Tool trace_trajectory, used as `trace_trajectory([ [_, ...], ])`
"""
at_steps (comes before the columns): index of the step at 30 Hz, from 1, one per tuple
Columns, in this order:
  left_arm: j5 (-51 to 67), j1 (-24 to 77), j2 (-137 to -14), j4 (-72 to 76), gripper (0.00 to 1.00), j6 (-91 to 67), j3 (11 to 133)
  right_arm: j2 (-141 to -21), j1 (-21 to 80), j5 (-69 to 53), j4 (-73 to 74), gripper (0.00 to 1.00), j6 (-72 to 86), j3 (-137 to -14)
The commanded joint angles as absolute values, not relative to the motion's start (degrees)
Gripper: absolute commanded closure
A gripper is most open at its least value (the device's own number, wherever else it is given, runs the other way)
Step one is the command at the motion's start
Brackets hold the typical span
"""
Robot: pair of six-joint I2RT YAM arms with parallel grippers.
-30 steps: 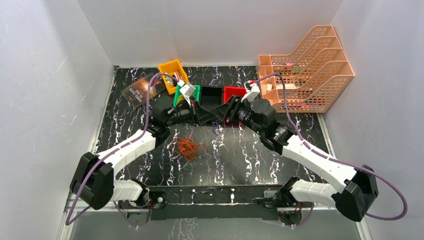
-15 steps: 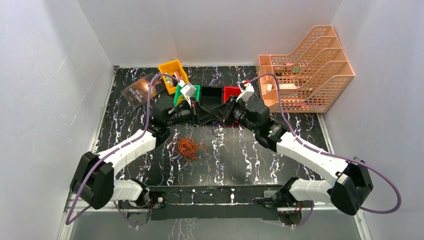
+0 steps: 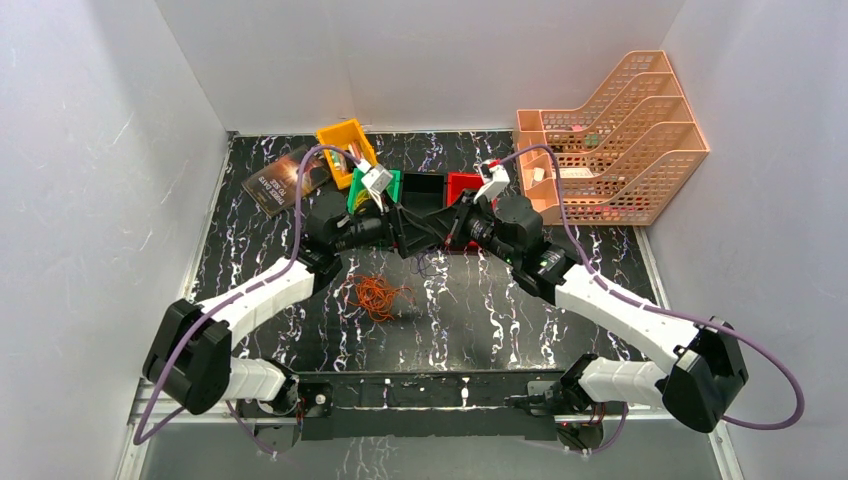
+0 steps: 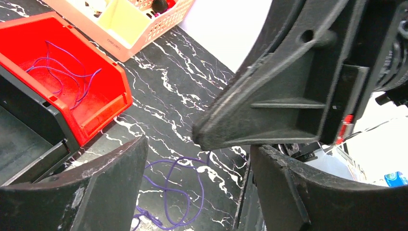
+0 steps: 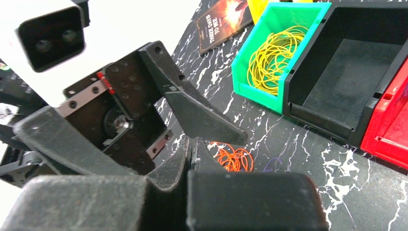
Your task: Untangle the cables
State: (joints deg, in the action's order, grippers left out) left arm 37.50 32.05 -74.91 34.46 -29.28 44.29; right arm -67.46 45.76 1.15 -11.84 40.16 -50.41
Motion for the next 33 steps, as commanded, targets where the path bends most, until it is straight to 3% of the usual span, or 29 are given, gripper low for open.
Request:
trace_trajectory([
  [1,38.47,32.2,-76.3,39.64,0.24,-30.11,45.4,-64.95,45.62,-0.31,-16.17,1.0,41.86,-51.48],
  [6,40.46,32.36,-79.54,42.84,0.38,-32.07,46.13,-65.04,45.62,-1.64,-17.03,1.0,42.91,-52.97],
  [11,41.36,33.2,-81.57,43.55,0.42,-32.31,44.7,-63.9,45.62,-1.34,-16.37,1.0,42.55,-55.08],
  [16,41.22,34.79,-84.17,43.55,0.63,-31.37,42.05,-62.12,45.6,-1.23,-15.56,1.0,41.73,-57.49],
  [24,40.44,36.27,-88.29,43.51,0.79,-30.8,38.04,-58.69,45.62,0.86,-12.38,1.0,38.16,-61.98],
  [33,39.46,36.9,-90.07,42.73,0.8,-30.2,35.9,-55.01,45.61,6.18,-7.14,1.0,30.21,-68.99],
])
